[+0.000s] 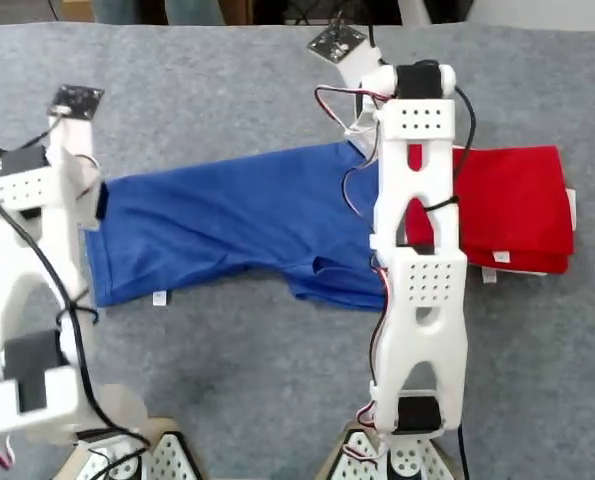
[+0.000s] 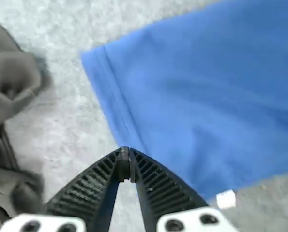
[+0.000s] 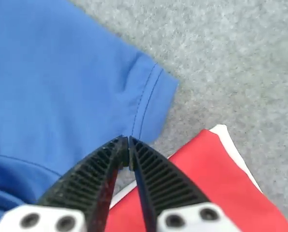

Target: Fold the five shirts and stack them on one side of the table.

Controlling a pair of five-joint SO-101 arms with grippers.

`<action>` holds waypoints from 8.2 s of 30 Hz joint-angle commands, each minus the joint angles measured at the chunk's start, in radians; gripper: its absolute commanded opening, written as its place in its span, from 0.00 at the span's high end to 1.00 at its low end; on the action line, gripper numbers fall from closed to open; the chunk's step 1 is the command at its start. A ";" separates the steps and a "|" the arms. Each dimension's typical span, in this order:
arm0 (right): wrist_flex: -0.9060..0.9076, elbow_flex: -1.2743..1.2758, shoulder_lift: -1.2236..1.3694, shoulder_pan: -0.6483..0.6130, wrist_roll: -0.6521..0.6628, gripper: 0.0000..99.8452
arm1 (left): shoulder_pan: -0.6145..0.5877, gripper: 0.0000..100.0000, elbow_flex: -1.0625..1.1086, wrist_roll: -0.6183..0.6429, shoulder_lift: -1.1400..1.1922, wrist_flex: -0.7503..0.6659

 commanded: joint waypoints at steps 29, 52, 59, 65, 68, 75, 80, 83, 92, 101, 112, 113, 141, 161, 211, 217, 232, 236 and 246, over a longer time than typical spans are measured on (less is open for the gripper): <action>0.032 -0.240 0.137 -0.037 0.002 0.99 | 0.019 0.97 0.193 -0.043 -0.249 0.060; -0.021 -0.240 0.186 -0.057 0.008 0.99 | 0.031 0.97 0.687 -0.040 -0.634 -0.127; -0.041 -0.240 0.203 -0.072 0.002 0.99 | 0.062 0.97 0.638 0.052 -0.578 -0.103; -0.117 -0.240 0.237 -0.077 0.000 0.99 | 0.058 0.97 0.545 0.157 -0.456 -0.144; -0.140 -0.240 0.249 -0.078 0.000 0.99 | 0.054 0.97 0.472 0.192 -0.382 -0.144; -0.195 -0.240 0.303 -0.058 0.003 0.99 | 0.015 0.97 0.441 0.192 -0.146 -0.193; -0.252 -0.240 0.358 -0.008 0.005 0.99 | -0.047 0.97 0.404 0.192 -0.014 -0.201; -0.265 -0.240 0.381 0.008 0.008 0.99 | -0.070 0.97 0.377 0.184 0.017 -0.201; -0.226 -0.242 0.323 0.006 0.008 0.99 | -0.027 0.97 0.364 0.066 -0.129 -0.155; -0.135 -0.360 0.179 0.003 0.006 0.99 | 0.033 0.97 0.088 0.011 -0.356 0.118; -0.023 -0.340 0.209 -0.018 0.008 0.99 | 0.022 0.97 -0.163 0.087 0.219 -0.199; 0.034 -0.358 0.209 -0.029 0.009 0.99 | 0.021 0.97 -0.203 0.087 0.278 -0.199; -0.540 1.567 -0.719 -0.272 -0.130 0.99 | -0.107 0.97 -0.346 0.080 0.443 -0.072; -0.539 1.509 -0.837 -0.166 -0.104 0.99 | -0.150 0.97 -0.352 0.080 0.443 -0.072; 0.035 -0.329 0.018 -0.015 -0.011 0.99 | -0.139 0.97 -0.691 0.104 0.769 0.132; 0.034 -0.024 -0.265 -0.015 -0.005 0.99 | -0.199 0.97 -0.605 0.064 0.767 0.133; 0.032 0.245 -0.506 0.021 0.094 0.99 | -0.182 0.97 -0.124 0.037 0.244 -0.098; 0.034 0.344 -0.562 0.015 0.178 0.99 | -0.196 0.97 -0.096 0.060 0.095 -0.120; -0.051 1.244 -1.076 -0.005 0.549 0.98 | -0.278 0.97 -0.101 0.066 -0.107 0.083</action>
